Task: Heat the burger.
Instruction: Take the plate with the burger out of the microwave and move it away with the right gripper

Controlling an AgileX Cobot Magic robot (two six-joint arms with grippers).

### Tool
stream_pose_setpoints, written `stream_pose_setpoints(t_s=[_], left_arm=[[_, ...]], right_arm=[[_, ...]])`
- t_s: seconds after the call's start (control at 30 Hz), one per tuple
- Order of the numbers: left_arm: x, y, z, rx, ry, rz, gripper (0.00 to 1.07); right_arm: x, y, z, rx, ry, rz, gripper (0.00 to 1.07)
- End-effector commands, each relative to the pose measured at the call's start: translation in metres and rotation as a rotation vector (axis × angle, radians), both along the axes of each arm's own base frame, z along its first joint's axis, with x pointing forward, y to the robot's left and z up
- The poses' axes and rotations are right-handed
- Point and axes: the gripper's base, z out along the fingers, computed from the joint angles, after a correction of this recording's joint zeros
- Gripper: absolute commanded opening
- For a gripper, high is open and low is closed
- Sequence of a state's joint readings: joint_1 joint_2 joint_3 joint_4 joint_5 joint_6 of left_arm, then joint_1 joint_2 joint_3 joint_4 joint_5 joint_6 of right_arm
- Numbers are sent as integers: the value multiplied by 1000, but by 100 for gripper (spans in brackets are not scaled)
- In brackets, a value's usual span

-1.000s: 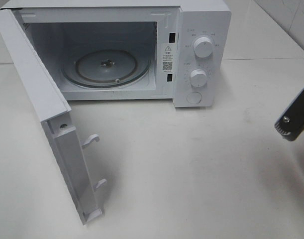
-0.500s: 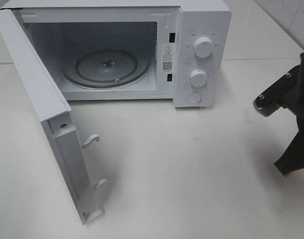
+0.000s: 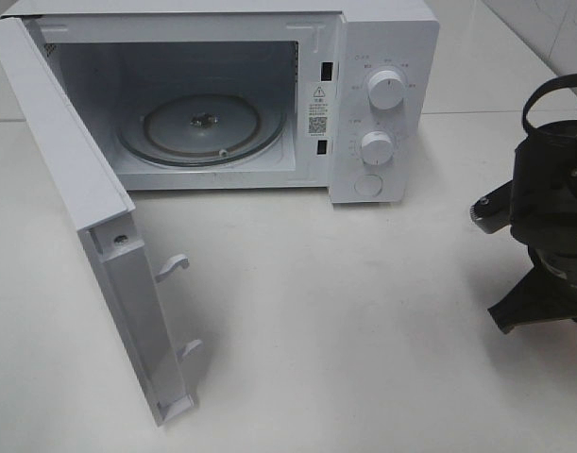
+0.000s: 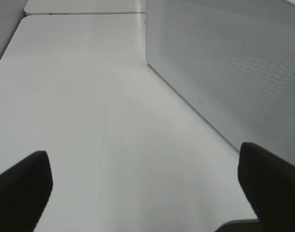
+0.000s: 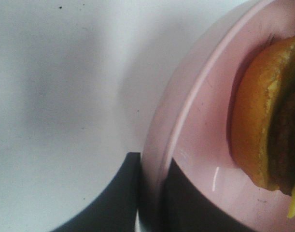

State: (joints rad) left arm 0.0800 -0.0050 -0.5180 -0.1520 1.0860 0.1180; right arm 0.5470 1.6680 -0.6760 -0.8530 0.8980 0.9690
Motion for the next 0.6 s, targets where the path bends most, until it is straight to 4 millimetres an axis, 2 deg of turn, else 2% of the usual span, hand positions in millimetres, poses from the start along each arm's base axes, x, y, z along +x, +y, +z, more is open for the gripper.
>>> stream_pose_setpoints(t_s=[0.03, 0.1, 0.3, 0.47, 0.6], left_arm=[[0, 0, 1, -6, -18, 5, 99], [0, 0, 1, -6, -18, 5, 99], [0, 0, 1, -6, -18, 5, 99], [0, 0, 1, -6, -18, 5, 99], [0, 0, 1, -6, -18, 5, 99]], right_arm=[[5, -8, -2, -65, -19, -7, 1], [7, -12, -11, -65, 5, -12, 2], [7, -16, -23, -61, -5, -41, 3], [0, -20, -43, -88, 23, -79, 6], [0, -20, -47, -90, 8, -107, 9]])
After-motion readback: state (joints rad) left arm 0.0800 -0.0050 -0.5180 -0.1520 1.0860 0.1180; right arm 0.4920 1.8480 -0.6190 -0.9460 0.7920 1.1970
